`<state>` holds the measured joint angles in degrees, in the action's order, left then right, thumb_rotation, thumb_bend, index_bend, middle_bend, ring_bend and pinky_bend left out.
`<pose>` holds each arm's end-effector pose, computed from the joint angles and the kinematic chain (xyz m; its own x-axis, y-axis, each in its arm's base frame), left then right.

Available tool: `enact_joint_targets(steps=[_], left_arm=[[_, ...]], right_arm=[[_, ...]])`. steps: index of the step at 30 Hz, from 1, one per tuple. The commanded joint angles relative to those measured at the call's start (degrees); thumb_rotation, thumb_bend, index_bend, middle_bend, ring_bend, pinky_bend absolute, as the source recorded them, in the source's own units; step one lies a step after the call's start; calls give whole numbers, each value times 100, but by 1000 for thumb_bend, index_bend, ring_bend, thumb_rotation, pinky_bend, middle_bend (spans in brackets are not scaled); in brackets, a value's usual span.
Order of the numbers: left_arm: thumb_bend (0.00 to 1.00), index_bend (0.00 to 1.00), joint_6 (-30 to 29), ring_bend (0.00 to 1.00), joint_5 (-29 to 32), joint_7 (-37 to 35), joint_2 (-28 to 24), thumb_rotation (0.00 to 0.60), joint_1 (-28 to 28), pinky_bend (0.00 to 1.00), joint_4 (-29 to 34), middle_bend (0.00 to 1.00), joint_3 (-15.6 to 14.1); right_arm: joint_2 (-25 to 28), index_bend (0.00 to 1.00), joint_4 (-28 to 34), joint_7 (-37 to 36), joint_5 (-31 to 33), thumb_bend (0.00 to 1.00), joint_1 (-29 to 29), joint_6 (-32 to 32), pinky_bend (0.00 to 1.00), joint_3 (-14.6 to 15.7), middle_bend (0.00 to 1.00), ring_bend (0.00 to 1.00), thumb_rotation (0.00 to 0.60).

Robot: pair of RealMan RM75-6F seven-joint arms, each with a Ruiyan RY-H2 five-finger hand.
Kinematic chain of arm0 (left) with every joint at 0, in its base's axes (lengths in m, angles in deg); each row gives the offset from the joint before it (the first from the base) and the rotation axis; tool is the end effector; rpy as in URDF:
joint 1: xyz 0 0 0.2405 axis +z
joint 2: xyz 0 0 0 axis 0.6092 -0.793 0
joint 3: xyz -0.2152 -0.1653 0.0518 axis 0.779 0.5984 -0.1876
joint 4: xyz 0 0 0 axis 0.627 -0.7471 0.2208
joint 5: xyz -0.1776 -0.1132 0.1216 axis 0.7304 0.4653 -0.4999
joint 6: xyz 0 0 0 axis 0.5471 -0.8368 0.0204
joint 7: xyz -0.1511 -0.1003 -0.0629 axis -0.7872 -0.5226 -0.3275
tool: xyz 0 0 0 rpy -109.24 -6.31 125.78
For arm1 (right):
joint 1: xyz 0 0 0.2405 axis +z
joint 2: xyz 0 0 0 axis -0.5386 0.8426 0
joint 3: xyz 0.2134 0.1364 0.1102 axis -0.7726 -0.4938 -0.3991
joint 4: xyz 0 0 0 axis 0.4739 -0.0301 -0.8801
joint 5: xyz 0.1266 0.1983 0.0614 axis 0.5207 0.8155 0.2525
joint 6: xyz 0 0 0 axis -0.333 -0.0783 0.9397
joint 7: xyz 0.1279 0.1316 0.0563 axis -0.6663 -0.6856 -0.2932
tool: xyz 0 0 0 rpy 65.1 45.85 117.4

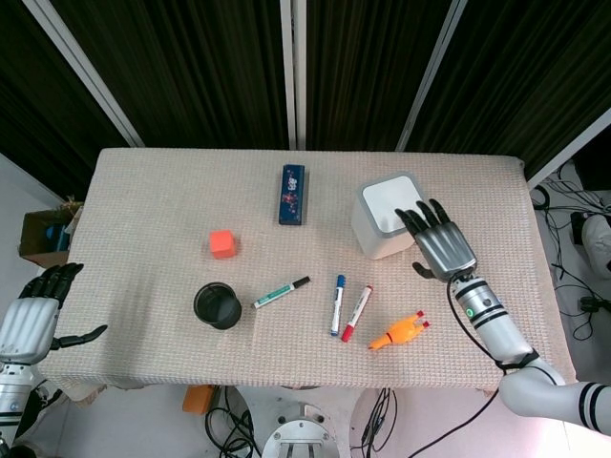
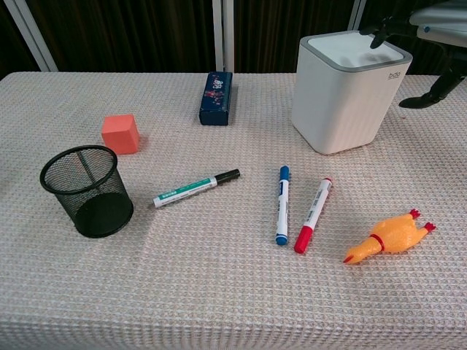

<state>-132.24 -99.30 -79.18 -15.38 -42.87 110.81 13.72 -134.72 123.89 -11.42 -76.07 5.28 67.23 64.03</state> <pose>-0.3526 0.2272 0.1294 0.4680 0.0672 0.8812 0.8836 -0.0164 -0.4680 -0.1829 -0.3983 0.0428 0.6217 -0.1585 0.7670 -0.7594 -0.3618 0.5408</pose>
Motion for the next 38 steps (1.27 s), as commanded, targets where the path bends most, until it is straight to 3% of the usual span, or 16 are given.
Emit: enact_joint_targets(steps=[1,11,14,18,22,28,30,38], left_arm=[[70,100,1,88,4,-14,0,342,3,199,-10,111,-1],[70,100,5,88,34,-65,-26,344,13,199,-25,111,9],[70,100,-24,87,15,-51,-52,344,16,199,5,111,16],[70,101,-60,88,4,-31,-76,345,25,199,37,111,26],[70,101,-49,88,-8,-54,-50,342,18,199,25,111,22],[70,103,-14,87,-6,-128,-31,344,-13,199,-50,111,41],[70,103,-37,87,-21,-120,-22,349,-16,199,-69,111,51],[70,103,-227,88,-116,-178,54,375,5,199,-170,111,102]], right_arm=[[-59,0,-74,-141,-40,182,25,-48,0,28,217,0,600],[-248,0,-402,-587,-40,198,2,-194,0,152,363,0,600],[-262,0,-392,-918,-511,199,-108,173,0,115,312,0,600],[-326,0,-496,-1673,-1530,200,-452,1196,0,119,129,0,600],[-332,0,-655,-1931,-2245,199,-982,2233,0,378,53,0,600],[205,0,-292,-1231,-1866,176,-2127,2804,0,1120,0,0,600],[388,0,-253,-1301,-1693,176,-2470,2872,0,1354,0,0,600],[377,0,-881,-2124,-1695,176,-3163,3329,0,1473,0,0,600]])
